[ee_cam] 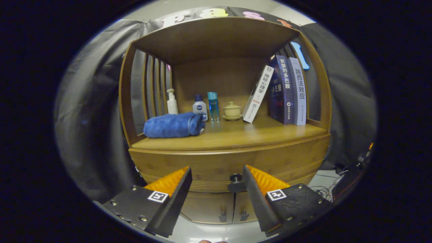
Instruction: Pull open the drawer, take out the items inside it, and place them on the countertop above the cabinet.
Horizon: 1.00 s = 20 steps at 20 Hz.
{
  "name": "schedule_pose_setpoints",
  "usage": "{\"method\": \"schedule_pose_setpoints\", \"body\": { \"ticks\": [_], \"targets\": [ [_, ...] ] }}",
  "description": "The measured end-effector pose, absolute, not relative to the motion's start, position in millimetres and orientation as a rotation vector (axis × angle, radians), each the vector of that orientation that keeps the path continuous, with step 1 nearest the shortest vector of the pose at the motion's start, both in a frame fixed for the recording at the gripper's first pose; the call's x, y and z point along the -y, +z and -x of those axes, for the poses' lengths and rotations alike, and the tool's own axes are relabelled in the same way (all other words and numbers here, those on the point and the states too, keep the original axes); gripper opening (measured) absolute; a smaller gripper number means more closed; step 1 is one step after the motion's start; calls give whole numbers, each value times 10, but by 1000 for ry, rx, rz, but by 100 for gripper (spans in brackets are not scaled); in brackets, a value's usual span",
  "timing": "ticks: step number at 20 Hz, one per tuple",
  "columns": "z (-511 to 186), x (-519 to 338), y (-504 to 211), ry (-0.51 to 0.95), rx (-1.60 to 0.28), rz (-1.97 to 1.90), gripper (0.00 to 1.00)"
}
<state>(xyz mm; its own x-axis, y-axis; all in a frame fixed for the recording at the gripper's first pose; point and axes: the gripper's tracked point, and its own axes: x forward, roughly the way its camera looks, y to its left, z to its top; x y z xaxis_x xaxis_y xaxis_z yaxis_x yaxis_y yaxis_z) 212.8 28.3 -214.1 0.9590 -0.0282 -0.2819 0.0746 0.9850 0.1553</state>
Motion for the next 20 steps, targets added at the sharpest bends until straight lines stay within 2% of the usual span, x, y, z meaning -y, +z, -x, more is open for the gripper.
{"method": "schedule_pose_setpoints", "body": {
  "ticks": [10, 16, 19, 20],
  "targets": [
    [-2478, 109, -2669, -128, -361, -212, 91],
    [-2507, 107, -2835, -107, -395, -179, 74],
    [-2512, 67, -2838, -90, -389, -255, 44],
    [-2489, 66, -2827, -89, -389, -263, 39]
  ]
}}
